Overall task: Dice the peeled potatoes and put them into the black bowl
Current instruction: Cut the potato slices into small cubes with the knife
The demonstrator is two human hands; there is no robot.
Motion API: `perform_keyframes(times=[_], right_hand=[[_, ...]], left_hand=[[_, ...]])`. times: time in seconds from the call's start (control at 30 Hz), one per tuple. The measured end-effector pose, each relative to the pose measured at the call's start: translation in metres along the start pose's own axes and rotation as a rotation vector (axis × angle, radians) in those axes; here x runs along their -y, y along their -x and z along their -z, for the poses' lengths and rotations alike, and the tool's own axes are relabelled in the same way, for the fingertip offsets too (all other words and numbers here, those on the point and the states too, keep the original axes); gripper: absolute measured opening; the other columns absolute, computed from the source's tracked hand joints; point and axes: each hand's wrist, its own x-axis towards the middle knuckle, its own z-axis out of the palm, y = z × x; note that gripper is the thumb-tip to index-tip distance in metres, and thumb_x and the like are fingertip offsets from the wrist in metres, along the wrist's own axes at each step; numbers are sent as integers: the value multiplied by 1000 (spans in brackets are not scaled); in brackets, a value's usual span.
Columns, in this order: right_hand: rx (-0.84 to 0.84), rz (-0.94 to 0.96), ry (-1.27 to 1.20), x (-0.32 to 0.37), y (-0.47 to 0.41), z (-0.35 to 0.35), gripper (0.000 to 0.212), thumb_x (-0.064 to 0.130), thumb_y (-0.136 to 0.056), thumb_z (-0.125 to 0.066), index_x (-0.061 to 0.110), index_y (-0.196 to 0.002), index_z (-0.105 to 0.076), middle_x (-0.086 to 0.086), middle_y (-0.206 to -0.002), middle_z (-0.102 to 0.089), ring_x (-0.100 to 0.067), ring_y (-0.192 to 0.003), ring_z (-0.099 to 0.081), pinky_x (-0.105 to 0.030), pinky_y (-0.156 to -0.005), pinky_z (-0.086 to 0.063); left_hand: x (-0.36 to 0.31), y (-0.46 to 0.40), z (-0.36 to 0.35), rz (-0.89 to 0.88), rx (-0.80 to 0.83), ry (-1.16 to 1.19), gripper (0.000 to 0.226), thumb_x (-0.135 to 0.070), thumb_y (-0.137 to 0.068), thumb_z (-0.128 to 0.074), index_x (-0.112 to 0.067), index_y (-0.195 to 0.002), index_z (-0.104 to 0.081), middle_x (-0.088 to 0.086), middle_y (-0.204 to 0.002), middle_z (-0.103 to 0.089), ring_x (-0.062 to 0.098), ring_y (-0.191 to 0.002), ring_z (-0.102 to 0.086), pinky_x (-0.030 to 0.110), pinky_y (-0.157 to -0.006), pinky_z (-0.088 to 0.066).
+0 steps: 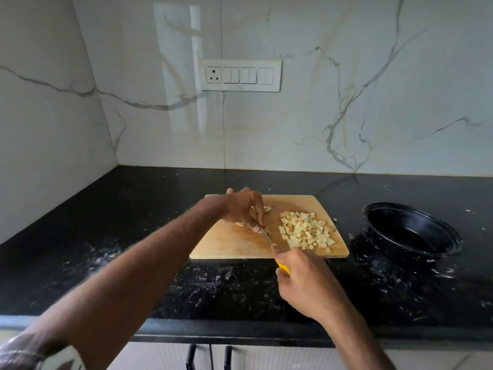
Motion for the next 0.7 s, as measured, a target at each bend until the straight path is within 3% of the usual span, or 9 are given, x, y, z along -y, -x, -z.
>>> perform_keyframes(times=[0.13,0.23,0.33,0.4,0.47,0.53,0.7], right_hand=[[-10,9,13,-4,13,7,51,23,-96,-58,27,-146,-49,11,-100,-67,-1,-55,-49,-13,-43,-33],[-31,-20,-60,-10,20,17,45,19,-94,-62,28,-137,-59,17,-79,-60,-7,-55,-57,-20,-44,-42],[-169,-91,-112,-15,18,16,41,15,-92,-65,24,-132,-64,17,-57,-46,-3,-46,-51,-17,-38,-34],[-210,-107,-78,-12,14,8,43,18,-92,-65,25,-134,-63,15,-66,-61,-4,-44,-49,-15,-39,-37],[-229,-100,-28,-10,11,-2,45,22,-92,-64,25,-137,-61,10,-83,-73,-5,-52,-57,-18,-46,-49],[-212,-95,20,-10,11,-6,46,26,-93,-62,26,-138,-59,9,-87,-75,-8,-59,-62,-24,-55,-56],[-168,-65,161,-6,9,-11,51,39,-96,-51,37,-147,-46,7,-97,-73,-14,-85,-65,-30,-72,-54]], left_hand=[[-1,7,-5,5,-38,65,12,-18,-81,-82,-23,-92,-79,-7,-118,-62,12,-122,-42,60,-114,-11],[5,14,-20,-17,-103,116,9,-33,-78,-81,-37,-86,-77,-22,-109,-62,15,-121,-43,71,-113,-11],[12,20,-35,7,-232,184,14,-32,-82,-78,-43,-91,-78,-35,-102,-57,9,-119,-39,70,-114,-8],[14,21,-44,56,-334,160,23,-23,-87,-76,-42,-101,-78,-36,-105,-56,5,-116,-33,63,-113,-7],[11,22,-48,42,-372,95,25,-26,-89,-75,-44,-106,-76,-32,-112,-60,5,-115,-33,55,-109,-15],[9,23,-49,43,-385,55,25,-28,-89,-74,-44,-109,-75,-26,-118,-64,7,-115,-36,50,-102,-22],[12,23,-50,-13,-436,67,25,-29,-85,-79,-43,-106,-76,-24,-117,-68,11,-114,-44,44,-93,-27]])
